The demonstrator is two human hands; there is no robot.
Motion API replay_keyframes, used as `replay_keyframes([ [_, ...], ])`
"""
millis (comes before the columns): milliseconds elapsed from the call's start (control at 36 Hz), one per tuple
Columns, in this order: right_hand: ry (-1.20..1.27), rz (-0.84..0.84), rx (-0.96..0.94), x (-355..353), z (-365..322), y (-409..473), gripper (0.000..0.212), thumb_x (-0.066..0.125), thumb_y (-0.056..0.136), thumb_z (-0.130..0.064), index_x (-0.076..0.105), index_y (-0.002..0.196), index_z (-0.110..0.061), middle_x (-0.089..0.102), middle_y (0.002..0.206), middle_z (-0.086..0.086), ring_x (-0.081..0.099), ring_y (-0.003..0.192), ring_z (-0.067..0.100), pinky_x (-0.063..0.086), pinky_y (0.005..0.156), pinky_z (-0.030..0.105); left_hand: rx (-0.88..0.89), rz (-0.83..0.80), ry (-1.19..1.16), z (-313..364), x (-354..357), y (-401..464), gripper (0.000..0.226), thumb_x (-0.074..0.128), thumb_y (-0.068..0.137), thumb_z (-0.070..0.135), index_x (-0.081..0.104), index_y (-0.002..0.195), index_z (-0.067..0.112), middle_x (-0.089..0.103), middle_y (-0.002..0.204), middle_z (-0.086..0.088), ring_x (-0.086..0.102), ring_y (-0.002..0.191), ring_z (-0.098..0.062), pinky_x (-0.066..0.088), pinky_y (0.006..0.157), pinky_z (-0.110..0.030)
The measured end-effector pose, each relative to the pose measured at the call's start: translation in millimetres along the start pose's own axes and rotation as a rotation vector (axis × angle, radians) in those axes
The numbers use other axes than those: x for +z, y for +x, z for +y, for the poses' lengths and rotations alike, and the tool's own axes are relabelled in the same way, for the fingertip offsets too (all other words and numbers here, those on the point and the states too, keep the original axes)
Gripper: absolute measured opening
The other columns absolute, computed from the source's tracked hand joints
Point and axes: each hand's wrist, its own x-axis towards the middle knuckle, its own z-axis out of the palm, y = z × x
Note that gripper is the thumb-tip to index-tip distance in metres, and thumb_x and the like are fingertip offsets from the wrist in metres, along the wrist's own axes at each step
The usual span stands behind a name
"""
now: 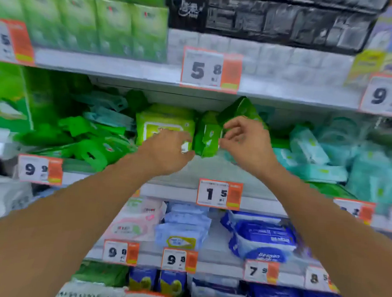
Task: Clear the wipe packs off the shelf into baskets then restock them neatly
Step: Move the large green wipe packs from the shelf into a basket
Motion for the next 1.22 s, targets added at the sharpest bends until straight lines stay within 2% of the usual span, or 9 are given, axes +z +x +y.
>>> replay_keyframes([
  [167, 0.084, -0.191, 0.46, 27, 34, 46, 0.081, 0.092, 0.066, -0.037, 0.049, 0.133, -0.018, 0.06, 0.103, -0.002, 0.062, 0.096, 0.02, 0.06, 0.081, 0.041, -0.273, -0.64, 0.207, -11, 40, 42, 0.089, 0.042, 0.087, 0.077, 0.017, 0.157, 0.03, 0.009, 0.166, 0.001, 0.016, 0.151, -0.021, 0.015, 0.12, -0.035],
  [361, 0.027, -0.067, 0.572, 90, 44, 93, 0.138, 0.083, 0.046, -0.071, 0.024, 0.147, 0.001, 0.05, 0.144, 0.014, 0.052, 0.131, 0.029, 0.047, 0.105, 0.038, -0.288, -0.75, 0.172, -41, 50, 45, 0.103, 0.032, 0.068, 0.097, -0.009, 0.151, 0.052, -0.022, 0.159, 0.023, -0.015, 0.151, -0.024, -0.004, 0.119, -0.053],
  [583, -0.002, -0.041, 0.512, 119, 60, 108, 0.073, 0.073, 0.08, -0.056, 0.055, 0.138, -0.016, 0.054, 0.145, 0.008, 0.051, 0.133, 0.029, 0.042, 0.109, 0.038, -0.296, -0.821, 0.22, -50, 57, 56, 0.106, 0.026, 0.059, 0.102, -0.016, 0.145, 0.059, -0.027, 0.156, 0.026, -0.019, 0.151, -0.022, -0.004, 0.118, -0.052],
  [750, 0.154, -0.259, 0.536, 68, 61, 76, 0.039, 0.085, 0.075, -0.029, 0.071, 0.101, -0.004, 0.073, 0.093, 0.008, 0.072, 0.078, 0.022, 0.063, 0.069, 0.035, -0.289, -0.848, 0.171, -53, 59, 58, 0.111, 0.027, 0.053, 0.103, -0.017, 0.144, 0.059, -0.03, 0.155, 0.027, -0.023, 0.149, -0.022, -0.001, 0.119, -0.05],
  [861, -0.493, -0.028, 0.076, -1, 77, 84, 0.017, 0.082, 0.069, -0.023, 0.066, 0.069, -0.02, 0.067, 0.068, -0.001, 0.065, 0.066, 0.019, 0.046, 0.057, 0.024, -0.289, -0.841, 0.151, -52, 59, 56, 0.112, 0.027, 0.053, 0.102, -0.017, 0.146, 0.057, -0.031, 0.154, 0.026, -0.024, 0.149, -0.022, -0.002, 0.12, -0.051],
  [944, -0.627, 0.044, -0.007, -14, 87, 104, 0.036, 0.081, 0.064, -0.02, 0.053, 0.085, -0.026, 0.065, 0.08, -0.004, 0.064, 0.078, 0.025, 0.048, 0.064, 0.029, -0.29, -0.831, 0.145, -52, 60, 56, 0.109, 0.027, 0.056, 0.102, -0.017, 0.146, 0.058, -0.031, 0.155, 0.026, -0.023, 0.149, -0.022, -0.003, 0.12, -0.052],
  [1083, -0.33, 0.105, 0.035, -16, 94, 135, 0.081, 0.098, 0.046, -0.022, 0.045, 0.107, -0.014, 0.053, 0.097, 0.002, 0.051, 0.088, 0.022, 0.038, 0.063, 0.028, -0.3, -0.819, 0.132, -54, 63, 58, 0.113, 0.027, 0.05, 0.104, -0.016, 0.145, 0.059, -0.029, 0.156, 0.026, -0.023, 0.149, -0.022, -0.004, 0.119, -0.053],
  [1167, -0.534, -0.199, 0.177, -23, 113, 152, 0.138, 0.099, 0.032, -0.052, 0.027, 0.147, -0.029, 0.044, 0.143, 0.01, 0.046, 0.131, 0.031, 0.044, 0.106, 0.04, -0.265, -0.752, 0.126, -50, 65, 57, 0.097, 0.035, 0.074, 0.09, -0.01, 0.151, 0.051, -0.02, 0.162, 0.016, -0.018, 0.151, -0.025, -0.006, 0.119, -0.053],
  [1222, -0.577, -0.392, 0.171, -26, 125, 163, 0.143, 0.096, 0.018, -0.064, 0.03, 0.144, -0.043, 0.052, 0.143, 0.0, 0.05, 0.132, 0.025, 0.045, 0.109, 0.045, -0.252, -0.708, 0.109, -50, 68, 58, 0.091, 0.037, 0.082, 0.083, -0.007, 0.153, 0.048, -0.016, 0.164, 0.01, -0.015, 0.151, -0.027, -0.006, 0.119, -0.052],
])
